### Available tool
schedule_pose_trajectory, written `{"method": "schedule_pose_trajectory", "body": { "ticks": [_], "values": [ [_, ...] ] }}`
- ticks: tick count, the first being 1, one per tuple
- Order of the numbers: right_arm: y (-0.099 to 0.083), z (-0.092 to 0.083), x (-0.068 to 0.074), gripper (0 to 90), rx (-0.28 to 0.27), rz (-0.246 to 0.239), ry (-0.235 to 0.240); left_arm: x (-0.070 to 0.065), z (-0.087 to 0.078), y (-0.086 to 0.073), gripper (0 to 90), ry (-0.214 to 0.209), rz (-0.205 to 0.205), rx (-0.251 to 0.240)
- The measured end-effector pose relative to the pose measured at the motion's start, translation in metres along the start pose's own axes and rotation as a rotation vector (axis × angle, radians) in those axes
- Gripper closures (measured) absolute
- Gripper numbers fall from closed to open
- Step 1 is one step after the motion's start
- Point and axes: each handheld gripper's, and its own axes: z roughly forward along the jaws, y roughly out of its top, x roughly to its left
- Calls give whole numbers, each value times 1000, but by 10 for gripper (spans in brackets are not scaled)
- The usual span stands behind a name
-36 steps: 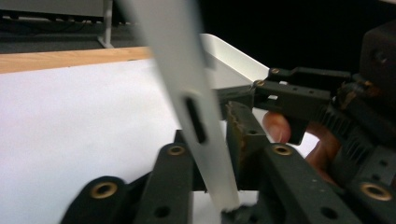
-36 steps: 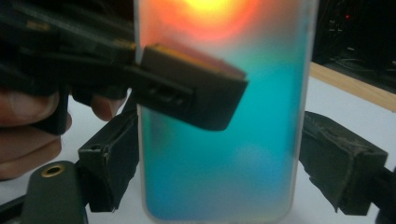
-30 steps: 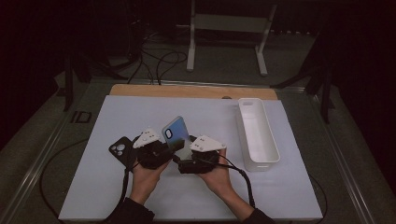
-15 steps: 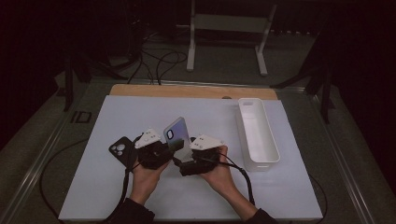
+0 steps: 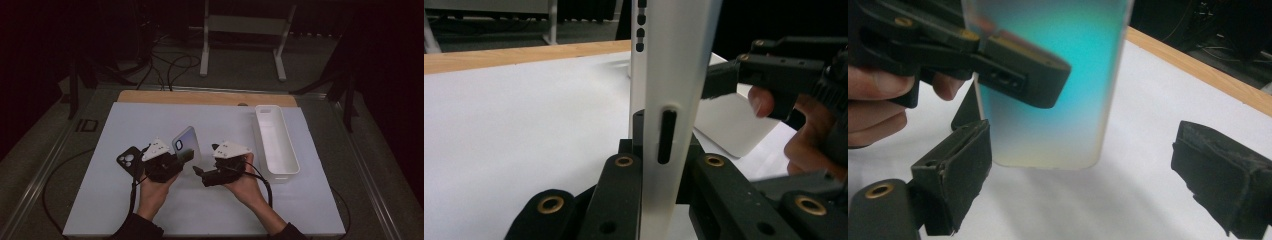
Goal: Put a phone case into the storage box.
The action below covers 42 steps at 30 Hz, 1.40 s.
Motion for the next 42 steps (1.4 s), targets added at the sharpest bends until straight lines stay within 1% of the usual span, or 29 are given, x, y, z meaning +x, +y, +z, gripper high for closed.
{"method": "schedule_pose_trajectory", "body": {
  "ticks": [3, 6, 7, 14, 19, 20, 26, 30, 34, 37, 40, 42],
  "values": [
    [1, -2, -3, 93, -3, 13, 2, 0, 0, -1, 861, 0, -1, 3],
    [2, -3, -5, 88, -3, 15, 2, 0, 1, -1, 861, 1, -3, 4],
    [2, -3, -6, 88, -1, 12, 1, 0, 1, -2, 861, 2, 2, 8],
    [8, -8, -10, 82, -13, 30, 2, -1, 3, -4, 861, 1, 2, 12],
    [12, -10, -11, 82, -25, 25, 1, -1, 4, -4, 861, 0, -2, 12],
    [18, -11, -10, 82, -37, 23, 4, -1, 5, -4, 861, 0, -3, 12],
    [29, -8, -8, 82, -58, 19, 9, -3, 6, -4, 861, -3, 2, 14],
    [34, -5, -7, 83, -71, 24, 9, -4, 7, -5, 861, -2, 2, 17],
    [38, -1, -5, 83, -83, 44, 22, -5, 8, -6, 861, -2, 7, 21],
    [43, 1, -2, 83, -92, 43, 30, -6, 9, -6, 861, -6, 6, 24],
    [46, 4, 1, 84, -93, 31, 33, -7, 10, -7, 861, -8, 7, 26],
    [48, 6, 2, 89, -96, 36, 33, -8, 11, -7, 861, -8, 9, 26]
  ]
}}
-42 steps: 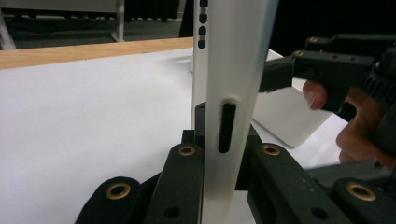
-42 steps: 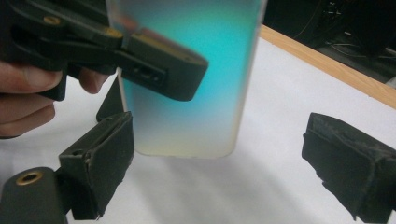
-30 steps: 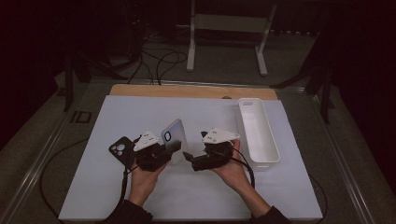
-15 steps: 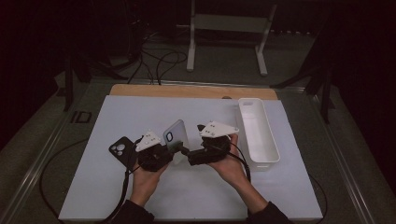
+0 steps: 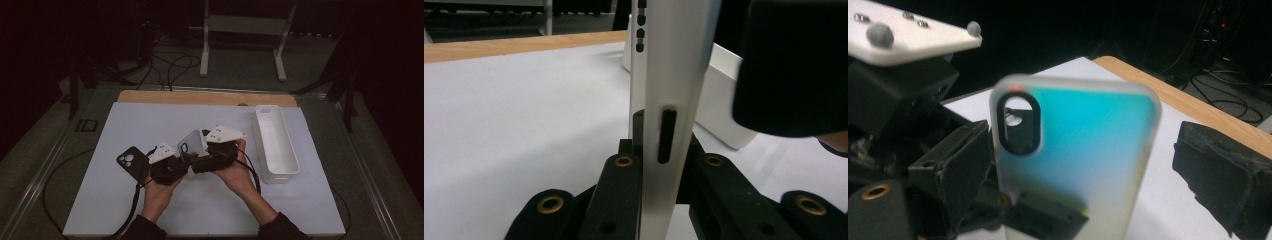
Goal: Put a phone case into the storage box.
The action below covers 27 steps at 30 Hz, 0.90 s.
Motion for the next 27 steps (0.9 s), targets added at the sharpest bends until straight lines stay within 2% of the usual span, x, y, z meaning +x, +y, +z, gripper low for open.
{"method": "schedule_pose_trajectory", "body": {
  "ticks": [16, 25, 27],
  "values": [
    [1, 10, 5, 158, 1, 24, -27, -4, 3, -2, 860, 4, 0, 7],
    [1, 10, 6, 166, -6, 16, -37, -4, 4, -2, 858, -1, 0, 3],
    [1, 10, 7, 166, -4, 5, -38, -4, 3, -3, 822, -11, 8, 1]
  ]
}}
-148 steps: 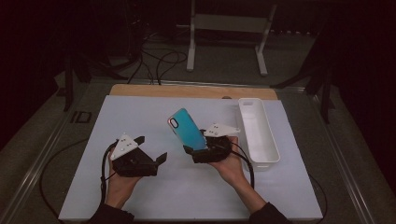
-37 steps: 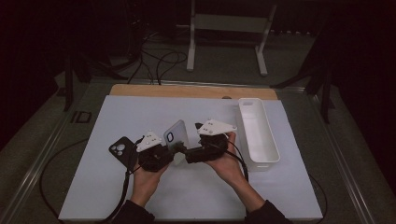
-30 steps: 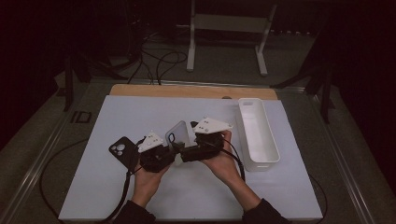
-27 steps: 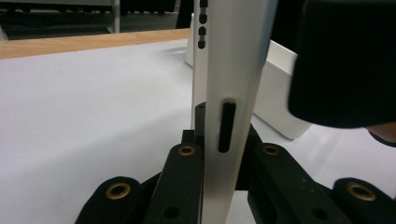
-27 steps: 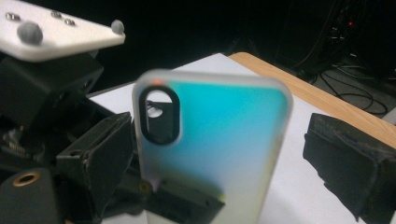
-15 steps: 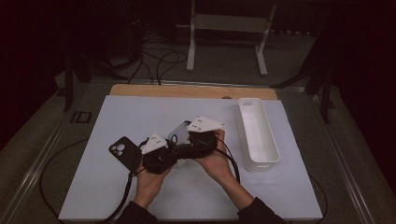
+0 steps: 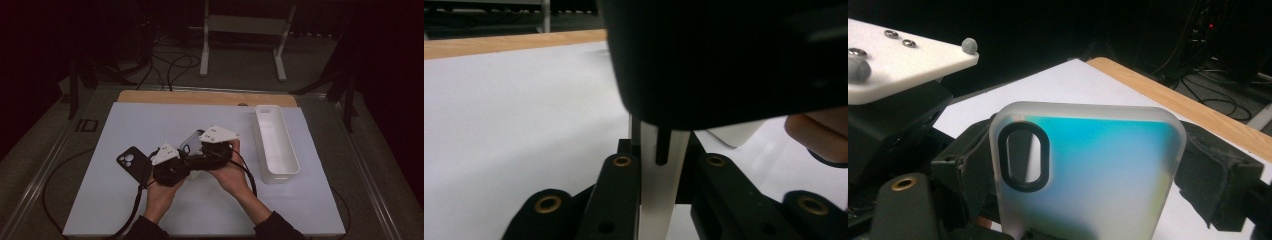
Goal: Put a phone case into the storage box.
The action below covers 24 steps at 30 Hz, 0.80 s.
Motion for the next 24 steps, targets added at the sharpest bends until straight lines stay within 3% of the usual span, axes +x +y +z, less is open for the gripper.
{"method": "schedule_pose_trajectory", "body": {
  "ticks": [7, 11, 12, 16, 18, 24],
  "values": [
    [0, -1, 0, 166, -1, 3, 5, 1, -2, 0, 621, 10, 11, 4],
    [0, -1, -2, 166, -3, 10, 1, 1, -3, 0, 447, 51, 19, 13],
    [0, -2, -3, 166, -3, 14, 1, 2, -4, -1, 394, 87, 24, 11],
    [1, -2, -5, 166, -6, 15, -5, 4, -6, -2, 223, 124, 16, 18],
    [1, -3, -5, 166, -3, 12, -9, 5, -8, -3, 170, 147, 24, 12],
    [2, -3, -8, 166, 0, 22, -18, 9, -14, -5, 67, 161, 42, 19]
  ]
}}
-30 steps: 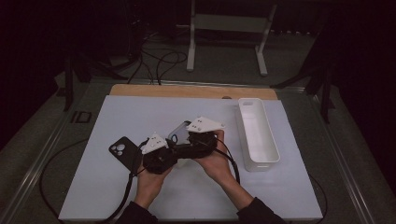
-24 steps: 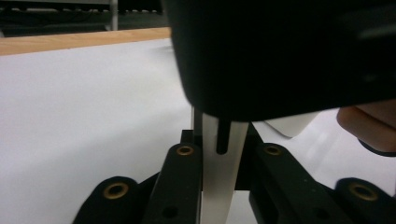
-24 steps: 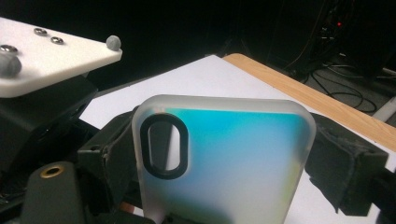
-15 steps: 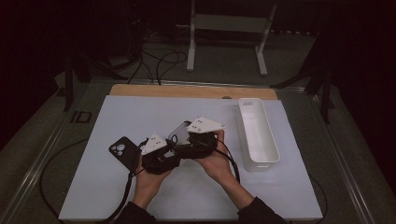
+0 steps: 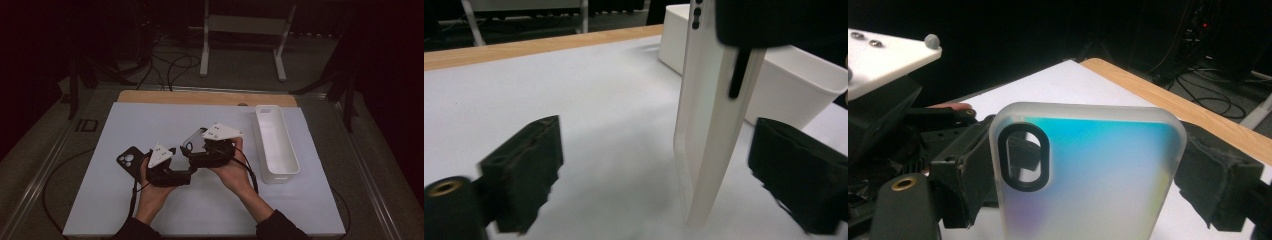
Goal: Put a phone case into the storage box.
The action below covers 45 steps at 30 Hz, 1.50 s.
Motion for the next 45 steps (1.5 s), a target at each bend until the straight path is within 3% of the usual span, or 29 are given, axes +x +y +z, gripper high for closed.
{"method": "schedule_pose_trajectory", "body": {
  "ticks": [9, 12, 23, 25, 37, 45],
  "values": [
    [5, -3, -7, 166, 0, -2, -19, 9, -7, -7, 7, 19, 14, 2],
    [8, -5, -12, 165, -3, 5, -25, 14, -11, -11, 4, 51, 31, 8],
    [10, -12, -31, 165, -5, 39, -63, 30, -26, -25, 2, 72, 17, -20],
    [11, -14, -36, 165, -4, 42, -78, 39, -34, -31, 1, 91, 10, -26],
    [15, -21, -49, 165, -3, 41, -112, 55, -56, -48, 1, 150, 30, -18],
    [19, -27, -63, 165, -10, 67, -136, 59, -63, -55, 1, 151, 63, -7]
  ]
}}
